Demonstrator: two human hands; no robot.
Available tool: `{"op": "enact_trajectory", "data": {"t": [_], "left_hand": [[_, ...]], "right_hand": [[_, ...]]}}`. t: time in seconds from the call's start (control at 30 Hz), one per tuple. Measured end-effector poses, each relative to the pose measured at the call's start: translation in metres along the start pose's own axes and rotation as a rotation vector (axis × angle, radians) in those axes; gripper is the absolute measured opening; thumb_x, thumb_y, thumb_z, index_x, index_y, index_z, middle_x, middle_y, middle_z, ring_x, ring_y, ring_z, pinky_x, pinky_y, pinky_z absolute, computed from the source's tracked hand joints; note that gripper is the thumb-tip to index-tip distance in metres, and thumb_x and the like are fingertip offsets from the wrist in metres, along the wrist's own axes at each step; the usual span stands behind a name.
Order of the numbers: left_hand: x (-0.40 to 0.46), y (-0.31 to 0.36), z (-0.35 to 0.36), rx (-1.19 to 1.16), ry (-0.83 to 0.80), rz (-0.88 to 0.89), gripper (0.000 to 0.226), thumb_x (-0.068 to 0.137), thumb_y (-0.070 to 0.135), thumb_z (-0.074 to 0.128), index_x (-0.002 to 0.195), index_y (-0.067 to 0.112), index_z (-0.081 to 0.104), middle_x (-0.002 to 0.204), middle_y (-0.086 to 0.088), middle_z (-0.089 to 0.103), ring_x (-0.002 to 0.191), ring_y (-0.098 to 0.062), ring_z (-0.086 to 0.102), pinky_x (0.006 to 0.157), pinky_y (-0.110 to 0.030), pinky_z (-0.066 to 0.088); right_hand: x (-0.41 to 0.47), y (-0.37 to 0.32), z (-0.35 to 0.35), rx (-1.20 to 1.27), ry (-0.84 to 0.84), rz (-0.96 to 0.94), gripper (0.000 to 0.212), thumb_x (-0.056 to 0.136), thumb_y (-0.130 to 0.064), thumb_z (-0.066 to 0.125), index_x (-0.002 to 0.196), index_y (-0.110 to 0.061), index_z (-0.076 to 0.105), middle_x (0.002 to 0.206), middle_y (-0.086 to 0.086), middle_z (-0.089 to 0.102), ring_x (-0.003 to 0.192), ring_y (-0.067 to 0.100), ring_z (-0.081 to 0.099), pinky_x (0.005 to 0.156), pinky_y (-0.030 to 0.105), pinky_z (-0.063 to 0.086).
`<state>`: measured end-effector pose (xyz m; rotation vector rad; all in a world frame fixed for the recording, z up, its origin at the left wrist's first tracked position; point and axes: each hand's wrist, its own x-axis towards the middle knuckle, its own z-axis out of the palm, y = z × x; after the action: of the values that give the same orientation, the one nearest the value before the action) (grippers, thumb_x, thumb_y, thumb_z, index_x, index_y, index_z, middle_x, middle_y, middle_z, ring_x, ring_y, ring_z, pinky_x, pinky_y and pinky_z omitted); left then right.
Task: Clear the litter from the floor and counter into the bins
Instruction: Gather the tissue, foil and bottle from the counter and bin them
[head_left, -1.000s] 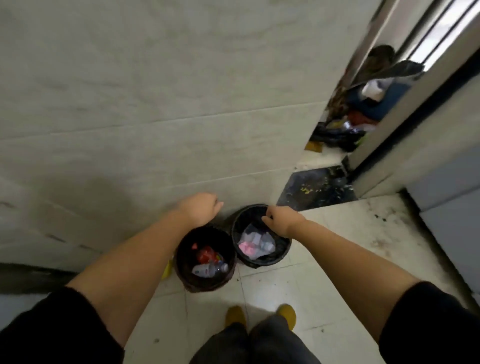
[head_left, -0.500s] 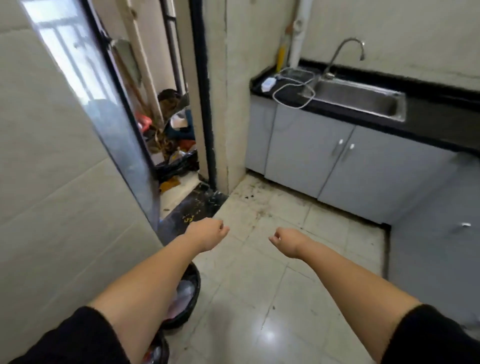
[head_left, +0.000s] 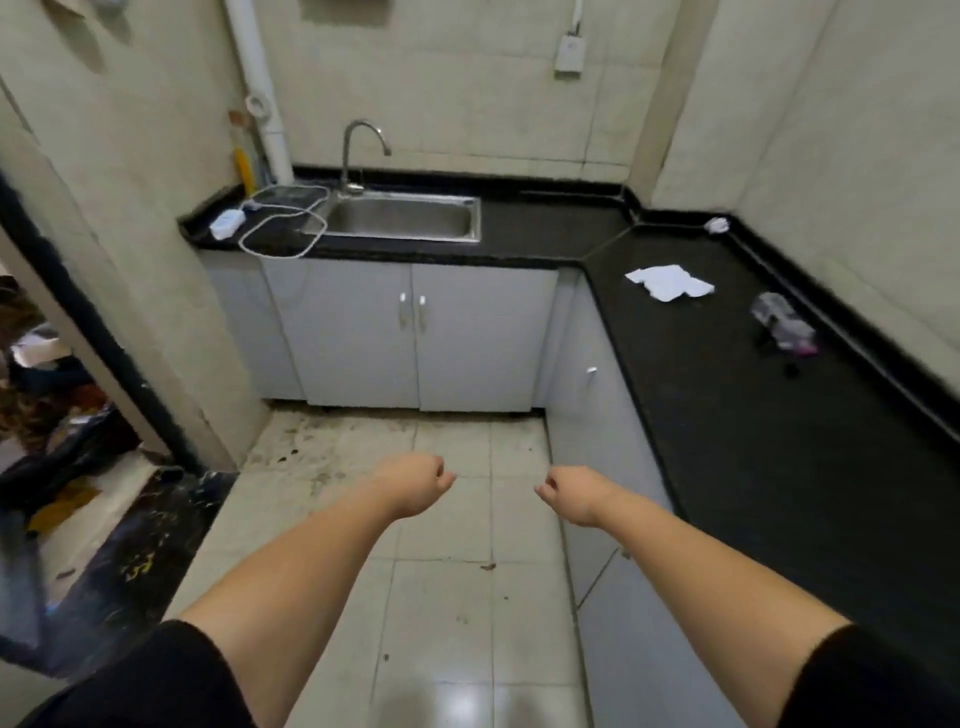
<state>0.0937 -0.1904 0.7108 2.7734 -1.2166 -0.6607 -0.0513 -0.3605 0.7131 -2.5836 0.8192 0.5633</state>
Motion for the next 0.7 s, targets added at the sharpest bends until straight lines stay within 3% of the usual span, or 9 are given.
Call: {"op": "enact_trajectory", "data": {"t": [0.13,0.23,0.4,0.5,0.63,0.7], "left_hand": [[0.039,0.060,-0.010,0.047,-0.032,0.111,0.046,0.099,0.042,0.033,0.118,0.009,0.057,0.119,-0.015,0.064,0.108,-0.032,0.059,0.093,-0.039,0.049],[0.070,0.093,-0.020,0.103,-0.027,0.190,0.045,0.099,0.042,0.033,0.116,0.008,0.058,0.119,-0.015,0.064,0.109,-0.032,0.059,0.088,-0.037,0.047],[0.130,0.136,-0.039,0.214,-0.042,0.321,0.044,0.098,0.043,0.032,0.116,0.011,0.058,0.122,-0.013,0.063,0.114,-0.030,0.058,0.091,-0.037,0.046],[0.178,0.153,-0.061,0.274,-0.061,0.404,0.045,0.099,0.043,0.032,0.117,0.010,0.057,0.123,-0.014,0.062,0.113,-0.032,0.058,0.094,-0.040,0.046],[0.253,0.172,-0.098,0.321,-0.070,0.484,0.045,0.098,0.043,0.032,0.112,0.011,0.059,0.118,-0.015,0.064,0.109,-0.033,0.060,0.090,-0.041,0.048],[0.288,0.183,-0.113,0.335,-0.061,0.518,0.044,0.098,0.044,0.032,0.110,0.012,0.059,0.116,-0.014,0.065,0.108,-0.032,0.060,0.088,-0.041,0.048]], "right_hand": [[-0.005,0.067,-0.022,0.083,0.022,0.125,0.042,0.100,-0.035,0.034,0.117,-0.003,0.056,0.122,0.020,0.061,0.110,0.034,0.057,0.080,0.030,0.039],[-0.001,0.103,-0.035,0.159,0.055,0.196,0.041,0.099,-0.034,0.035,0.114,-0.003,0.058,0.118,0.020,0.063,0.100,0.032,0.059,0.081,0.033,0.043],[0.029,0.142,-0.054,0.266,0.077,0.302,0.038,0.099,-0.035,0.037,0.114,-0.006,0.056,0.120,0.016,0.061,0.099,0.028,0.057,0.079,0.032,0.040],[0.061,0.158,-0.077,0.335,0.121,0.367,0.037,0.098,-0.038,0.038,0.112,-0.009,0.057,0.120,0.014,0.062,0.105,0.027,0.059,0.087,0.036,0.045],[0.103,0.175,-0.113,0.398,0.214,0.458,0.028,0.098,-0.037,0.038,0.093,-0.013,0.052,0.117,0.014,0.063,0.101,0.028,0.059,0.084,0.036,0.043],[0.121,0.183,-0.126,0.431,0.257,0.497,0.029,0.098,-0.037,0.038,0.095,-0.013,0.054,0.111,0.012,0.064,0.101,0.028,0.061,0.086,0.038,0.047]]}}
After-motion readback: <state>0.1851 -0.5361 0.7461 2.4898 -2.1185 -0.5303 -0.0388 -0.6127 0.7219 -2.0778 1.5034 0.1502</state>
